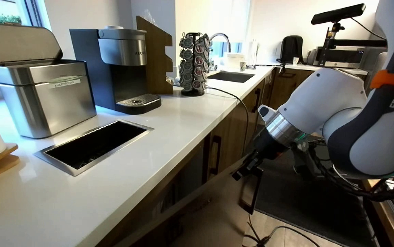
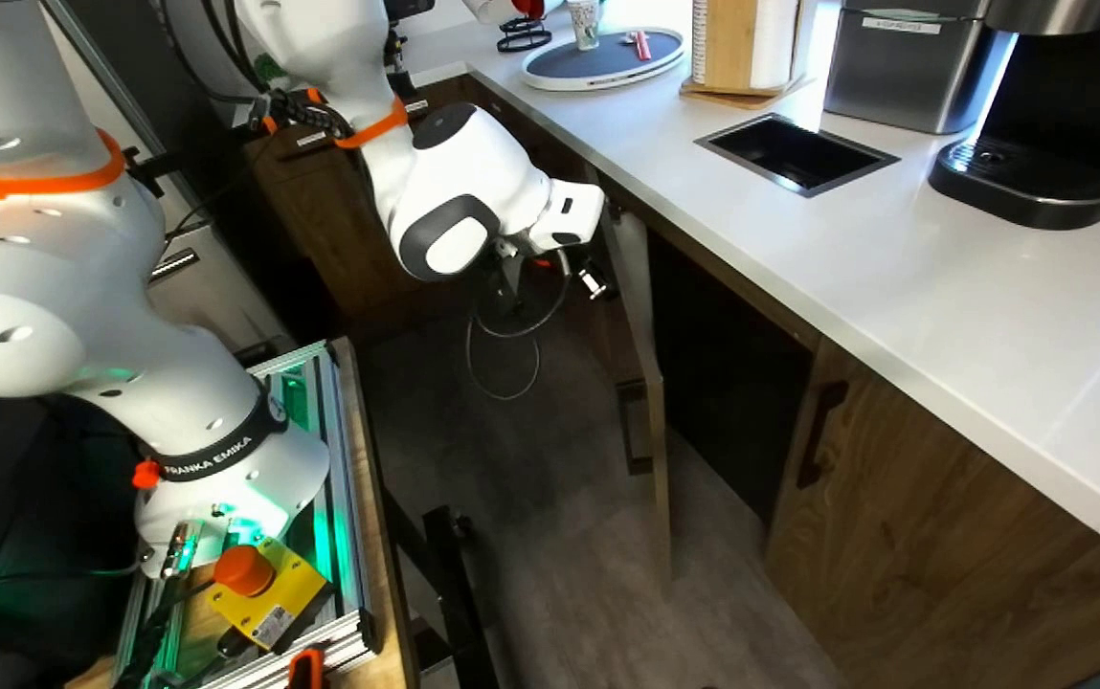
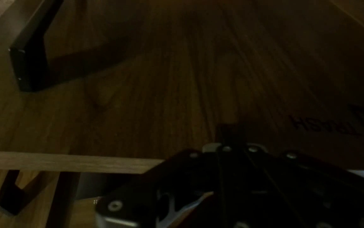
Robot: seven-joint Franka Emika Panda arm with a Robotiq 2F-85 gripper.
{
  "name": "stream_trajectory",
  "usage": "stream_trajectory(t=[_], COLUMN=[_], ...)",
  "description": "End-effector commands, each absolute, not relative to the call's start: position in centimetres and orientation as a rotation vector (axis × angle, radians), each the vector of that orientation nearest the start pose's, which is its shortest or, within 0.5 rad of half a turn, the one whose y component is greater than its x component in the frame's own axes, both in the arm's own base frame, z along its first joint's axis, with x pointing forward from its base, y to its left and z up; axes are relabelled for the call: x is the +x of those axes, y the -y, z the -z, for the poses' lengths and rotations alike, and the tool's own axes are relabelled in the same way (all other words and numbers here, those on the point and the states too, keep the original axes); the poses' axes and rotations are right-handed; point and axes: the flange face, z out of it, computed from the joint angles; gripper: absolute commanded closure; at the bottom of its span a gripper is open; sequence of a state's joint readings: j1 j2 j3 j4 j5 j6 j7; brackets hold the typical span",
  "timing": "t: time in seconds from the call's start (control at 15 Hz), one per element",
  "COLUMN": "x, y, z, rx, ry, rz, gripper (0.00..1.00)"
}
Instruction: Close the left cabinet door
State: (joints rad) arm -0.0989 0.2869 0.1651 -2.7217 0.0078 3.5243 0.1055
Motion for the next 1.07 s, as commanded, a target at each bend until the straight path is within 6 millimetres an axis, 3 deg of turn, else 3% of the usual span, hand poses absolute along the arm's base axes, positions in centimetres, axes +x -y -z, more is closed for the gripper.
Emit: stream_trajectory(t=[0.0, 0.27, 0.4, 0.6, 1.0], x=[43.2, 43.5, 43.5, 43.9, 45.9], y=[-3.0, -3.2, -1.8, -0.5, -0.6], z=[-19.5, -19.5, -18.1, -16.2, -12.7], rx=[-2.955, -2.952, -2.98, -2.988, -2.829], ry=[-0.092, -0.08, -0.111, -0.1, -0.104], rz=[0.781, 0.786, 0.791, 0.908, 1.22], gripper=[0.99, 1.0, 1.0, 1.0, 1.0])
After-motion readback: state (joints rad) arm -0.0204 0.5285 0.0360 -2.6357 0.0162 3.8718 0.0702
